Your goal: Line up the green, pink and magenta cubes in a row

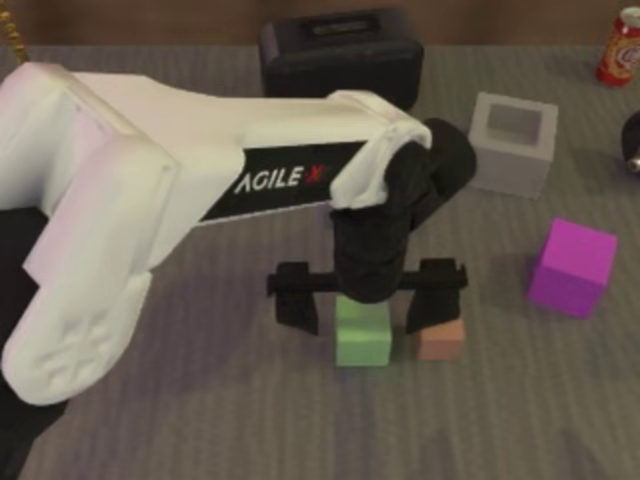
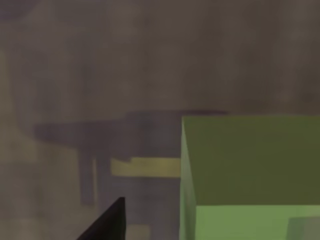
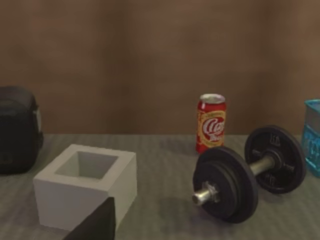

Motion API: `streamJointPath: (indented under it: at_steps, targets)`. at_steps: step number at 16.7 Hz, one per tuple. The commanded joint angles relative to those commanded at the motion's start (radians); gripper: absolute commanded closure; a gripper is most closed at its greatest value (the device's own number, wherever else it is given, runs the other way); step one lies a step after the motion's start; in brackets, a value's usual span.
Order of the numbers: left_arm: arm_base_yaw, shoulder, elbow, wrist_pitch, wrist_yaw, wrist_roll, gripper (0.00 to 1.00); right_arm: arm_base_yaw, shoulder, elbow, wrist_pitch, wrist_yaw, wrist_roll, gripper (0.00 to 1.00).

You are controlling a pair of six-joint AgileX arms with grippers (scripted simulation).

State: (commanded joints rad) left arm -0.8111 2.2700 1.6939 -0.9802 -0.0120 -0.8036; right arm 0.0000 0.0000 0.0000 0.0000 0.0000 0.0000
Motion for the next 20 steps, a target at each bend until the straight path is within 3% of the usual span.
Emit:
streamJointPath:
  at_steps: [6,14,20]
  targets:
    - [0.000,-0.005,0.015,-0.017,0.000,0.000,0.00,0.000,0.000,0.000,0.000,0.000,0.000,0.00]
    - [0.017,-0.067,0.170,-0.237,-0.001,-0.005,0.00,0.000,0.000,0.000,0.000,0.000,0.000,0.00]
    - [0.016,-0.074,0.162,-0.230,-0.001,-0.003,0.00,0.001,0.009,0.009,-0.006,0.001,-0.005,0.00]
